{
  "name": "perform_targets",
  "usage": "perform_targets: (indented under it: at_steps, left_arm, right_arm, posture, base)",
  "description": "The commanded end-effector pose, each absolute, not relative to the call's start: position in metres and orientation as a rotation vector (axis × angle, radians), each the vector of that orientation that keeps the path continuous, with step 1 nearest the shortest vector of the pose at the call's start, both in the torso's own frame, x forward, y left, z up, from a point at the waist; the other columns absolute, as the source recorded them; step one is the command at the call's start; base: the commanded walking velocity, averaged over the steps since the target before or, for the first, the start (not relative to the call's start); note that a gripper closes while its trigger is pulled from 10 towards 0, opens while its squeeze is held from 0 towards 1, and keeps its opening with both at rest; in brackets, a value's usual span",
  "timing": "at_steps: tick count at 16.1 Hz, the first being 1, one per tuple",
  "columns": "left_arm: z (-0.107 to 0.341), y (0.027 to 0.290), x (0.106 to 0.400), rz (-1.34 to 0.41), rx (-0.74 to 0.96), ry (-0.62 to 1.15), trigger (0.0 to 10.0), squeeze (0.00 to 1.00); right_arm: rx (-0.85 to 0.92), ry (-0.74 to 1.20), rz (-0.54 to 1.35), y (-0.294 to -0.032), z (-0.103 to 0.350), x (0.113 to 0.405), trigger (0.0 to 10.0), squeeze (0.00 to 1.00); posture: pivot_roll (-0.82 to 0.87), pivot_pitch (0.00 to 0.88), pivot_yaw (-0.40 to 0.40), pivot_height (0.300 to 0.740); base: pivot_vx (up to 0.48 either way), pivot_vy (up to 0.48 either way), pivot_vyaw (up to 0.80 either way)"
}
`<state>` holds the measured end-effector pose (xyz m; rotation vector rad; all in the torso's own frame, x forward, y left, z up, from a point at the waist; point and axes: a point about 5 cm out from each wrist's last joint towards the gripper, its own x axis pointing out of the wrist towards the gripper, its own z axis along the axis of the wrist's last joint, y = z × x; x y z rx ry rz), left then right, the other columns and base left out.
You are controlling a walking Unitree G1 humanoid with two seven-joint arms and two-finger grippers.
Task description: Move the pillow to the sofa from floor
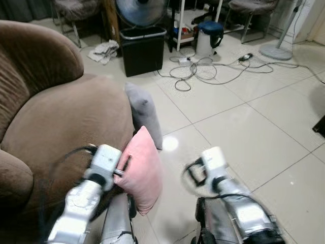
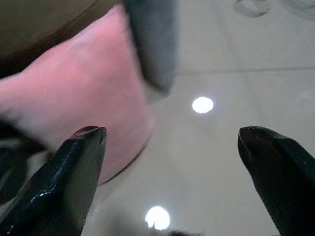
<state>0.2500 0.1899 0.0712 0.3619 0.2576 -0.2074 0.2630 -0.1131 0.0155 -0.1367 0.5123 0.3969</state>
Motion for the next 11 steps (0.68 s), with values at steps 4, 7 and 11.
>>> perform_targets:
  at_steps: [4,7,11]
  left_arm:
    - [0.068,0.200,0.248,-0.186,0.388,0.315,10.0,0.00]
    - [0.052,0.172,0.252,-0.266,0.300,0.347,10.0,0.00]
    - [0.009,0.155,0.254,-0.304,0.164,0.457,10.0,1.00]
  right_arm:
    - [-0.144,0.472,0.363,-0.116,0.023,0.273,10.0,0.00]
    - [-0.199,0.490,0.288,-0.145,0.020,0.269,10.0,0.00]
    - [-0.299,0.507,0.330,-0.177,0.030,0.244,10.0,0.00]
  posture:
    - [0.20,0.021,0.076,0.562]
    - [0.07,0.043,0.062,0.562]
    - [-0.04,0.069,-0.034,0.562]
  base:
    - [0.000,0.000,0.00]
    - [0.000,0.000,0.00]
    - [0.000,0.000,0.00]
